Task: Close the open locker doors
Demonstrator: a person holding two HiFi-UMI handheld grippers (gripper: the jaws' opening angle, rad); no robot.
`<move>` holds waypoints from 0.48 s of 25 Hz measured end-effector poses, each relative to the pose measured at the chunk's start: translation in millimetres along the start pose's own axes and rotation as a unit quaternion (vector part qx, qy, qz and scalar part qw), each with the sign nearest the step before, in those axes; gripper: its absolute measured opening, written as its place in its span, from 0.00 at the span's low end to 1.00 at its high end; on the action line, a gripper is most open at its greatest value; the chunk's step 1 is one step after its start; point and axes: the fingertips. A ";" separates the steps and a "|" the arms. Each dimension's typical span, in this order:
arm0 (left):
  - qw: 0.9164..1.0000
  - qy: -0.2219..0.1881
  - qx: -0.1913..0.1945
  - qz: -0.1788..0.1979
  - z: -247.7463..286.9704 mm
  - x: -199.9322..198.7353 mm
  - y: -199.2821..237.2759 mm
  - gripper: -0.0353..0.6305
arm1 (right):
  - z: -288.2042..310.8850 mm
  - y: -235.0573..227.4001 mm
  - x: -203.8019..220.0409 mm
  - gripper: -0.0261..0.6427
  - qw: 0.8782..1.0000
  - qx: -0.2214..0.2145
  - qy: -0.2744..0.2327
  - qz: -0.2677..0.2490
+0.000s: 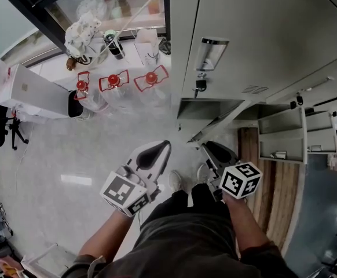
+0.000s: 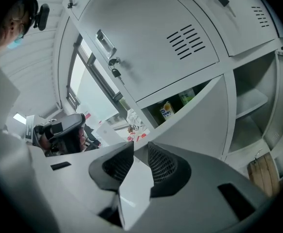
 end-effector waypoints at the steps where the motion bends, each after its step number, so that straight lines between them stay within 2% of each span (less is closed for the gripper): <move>1: 1.000 -0.002 -0.002 0.000 0.1 -1.2 1.4 0.06 | 2.5 0.0 -1.1 0.14 1.000 -0.002 0.001 -0.002; 7: 1.000 -0.012 -0.017 0.001 0.3 -8.2 7.9 0.06 | 18.7 -6.5 0.0 0.14 1.000 -0.001 0.021 -0.008; 12: 0.999 -0.019 -0.034 0.001 1.0 -11.9 14.8 0.06 | 27.7 -7.8 -1.1 0.14 0.999 -0.020 0.026 -0.007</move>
Point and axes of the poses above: the fingertips, and each gripper's own axes: z forward along the fingers, y to its left, x out of its underside, and after that the axes turned 11 degrees about -z, right-handed
